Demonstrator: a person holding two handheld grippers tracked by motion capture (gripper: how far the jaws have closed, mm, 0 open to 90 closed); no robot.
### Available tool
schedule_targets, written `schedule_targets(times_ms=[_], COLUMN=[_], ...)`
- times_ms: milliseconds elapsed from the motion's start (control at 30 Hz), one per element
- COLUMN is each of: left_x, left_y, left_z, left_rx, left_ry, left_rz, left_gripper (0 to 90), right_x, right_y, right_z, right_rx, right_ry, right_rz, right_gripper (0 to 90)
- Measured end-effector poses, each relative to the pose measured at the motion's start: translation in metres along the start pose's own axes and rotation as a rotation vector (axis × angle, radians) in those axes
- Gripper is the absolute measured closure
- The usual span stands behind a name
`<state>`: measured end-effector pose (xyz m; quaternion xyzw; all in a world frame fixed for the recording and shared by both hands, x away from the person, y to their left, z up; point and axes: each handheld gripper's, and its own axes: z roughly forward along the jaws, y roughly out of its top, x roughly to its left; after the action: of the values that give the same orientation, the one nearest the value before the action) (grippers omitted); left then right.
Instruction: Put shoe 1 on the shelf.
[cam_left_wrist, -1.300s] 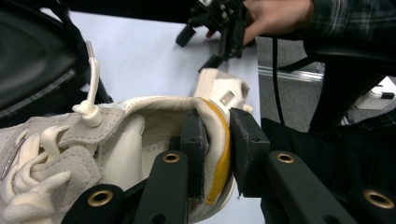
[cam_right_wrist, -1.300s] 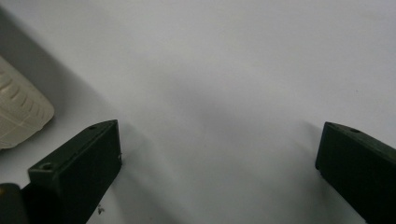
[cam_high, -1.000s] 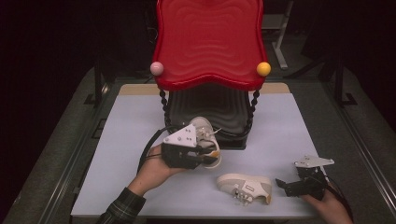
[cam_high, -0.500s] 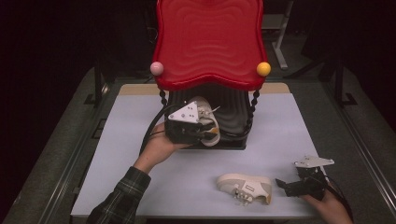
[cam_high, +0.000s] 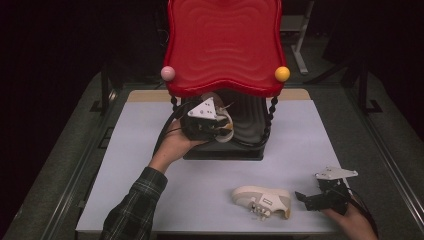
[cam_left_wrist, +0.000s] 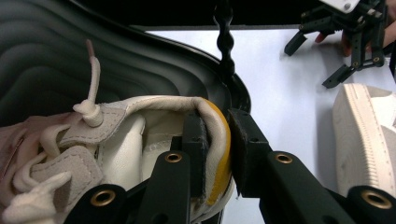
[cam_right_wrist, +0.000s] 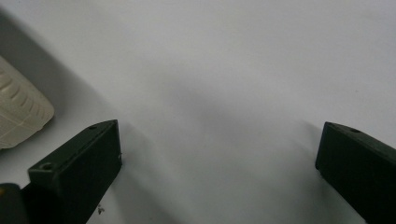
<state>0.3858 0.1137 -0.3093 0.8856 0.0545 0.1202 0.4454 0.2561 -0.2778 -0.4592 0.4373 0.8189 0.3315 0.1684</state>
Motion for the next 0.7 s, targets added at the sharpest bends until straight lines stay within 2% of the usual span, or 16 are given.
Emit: schedule_targets(times_ms=[167,300,333,367,433,533,600,667,700], left_x=[0.0,0.0,-0.001,-0.002,-0.001,-0.002,-0.002,-0.006,-0.008], left_y=[-0.003,-0.005,-0.005,-0.004,-0.004,-0.001,-0.001,-0.003,-0.004], left_z=[0.003,0.003,0.003,0.003,0.0,-0.005,-0.01,-0.015,-0.018], left_rx=[0.012,-0.003,-0.002,-0.002,-0.023,-0.042,-0.053,-0.079,-0.076], left_ry=[0.0,0.0,0.009,0.026,0.004,0.022,0.021,0.032,0.046], left_rz=[0.016,-0.006,-0.008,-0.012,-0.044,-0.076,-0.098,-0.124,-0.127], left_gripper=[77.0,75.6,74.2,66.5,64.7,60.6,56.8,55.9,54.8], right_x=[0.0,0.0,0.0,0.001,0.001,0.002,0.003,0.001,-0.001], right_y=[0.0,0.001,0.001,0.001,0.001,0.005,0.008,0.01,0.012], right_z=[0.0,0.0,0.0,0.0,0.0,-0.001,-0.003,-0.008,-0.01], right_rx=[0.003,0.006,0.007,0.009,0.01,0.042,0.067,0.08,0.087], right_ry=[0.001,0.001,0.001,-0.002,-0.006,-0.017,-0.02,-0.027,-0.027], right_rz=[0.001,0.004,0.004,0.007,0.011,0.021,0.027,0.039,0.041], right_gripper=[0.0,0.0,0.0,0.0,0.1,2.6,8.2,21.7,29.5])
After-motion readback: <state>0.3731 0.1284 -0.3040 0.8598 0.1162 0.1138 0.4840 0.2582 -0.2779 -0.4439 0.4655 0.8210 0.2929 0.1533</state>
